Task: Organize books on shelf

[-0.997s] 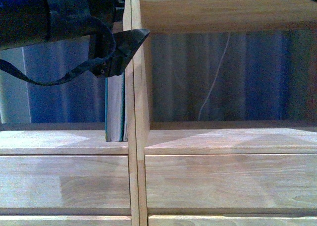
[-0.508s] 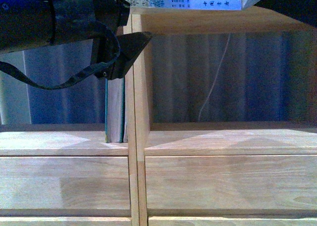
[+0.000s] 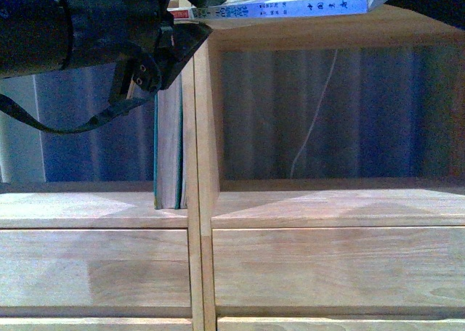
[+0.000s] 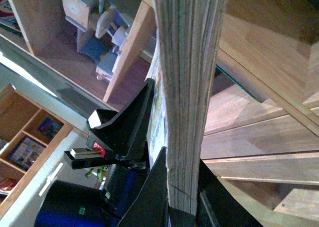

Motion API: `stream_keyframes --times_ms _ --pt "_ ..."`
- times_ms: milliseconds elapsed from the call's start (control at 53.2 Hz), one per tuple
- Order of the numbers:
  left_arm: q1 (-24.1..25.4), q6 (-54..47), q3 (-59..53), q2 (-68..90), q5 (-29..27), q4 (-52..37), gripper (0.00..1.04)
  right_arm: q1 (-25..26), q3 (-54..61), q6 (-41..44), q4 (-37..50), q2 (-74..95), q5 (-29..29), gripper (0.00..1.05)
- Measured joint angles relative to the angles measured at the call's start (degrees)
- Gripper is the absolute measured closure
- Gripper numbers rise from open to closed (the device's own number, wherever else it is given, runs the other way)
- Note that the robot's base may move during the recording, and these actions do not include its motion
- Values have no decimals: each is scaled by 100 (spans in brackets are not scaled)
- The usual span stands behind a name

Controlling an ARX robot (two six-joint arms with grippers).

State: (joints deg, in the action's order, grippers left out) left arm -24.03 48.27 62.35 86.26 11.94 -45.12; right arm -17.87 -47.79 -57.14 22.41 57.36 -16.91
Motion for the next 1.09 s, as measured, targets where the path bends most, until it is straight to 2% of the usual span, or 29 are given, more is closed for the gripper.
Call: stream_keyframes --times_ms 132,226,508,715,828,978,1016,1091 --pt "11 260 0 -59 0 -111 90 -22 66 11 -2 0 13 97" --pt "11 437 0 -111 -4 -184 96 -42 68 13 -4 0 9 97" --pt "11 474 0 -146 -15 -173 97 -46 68 79 -101 0 15 97" --pt "81 236 -2 -153 -55 -48 98 151 68 216 -142 0 13 65" --pt "254 -59 -39 -278 -66 210 98 518 66 568 50 26 -33 41" --pt "721 -944 -197 -811 142 992 98 1084 55 1961 658 164 232 7" --pt "872 -1180 -256 -1069 175 1283 98 1172 63 2524 848 229 299 7" --pt "1019 -1427 -308 -1342 234 1565 98 1231 96 2999 1062 269 323 7"
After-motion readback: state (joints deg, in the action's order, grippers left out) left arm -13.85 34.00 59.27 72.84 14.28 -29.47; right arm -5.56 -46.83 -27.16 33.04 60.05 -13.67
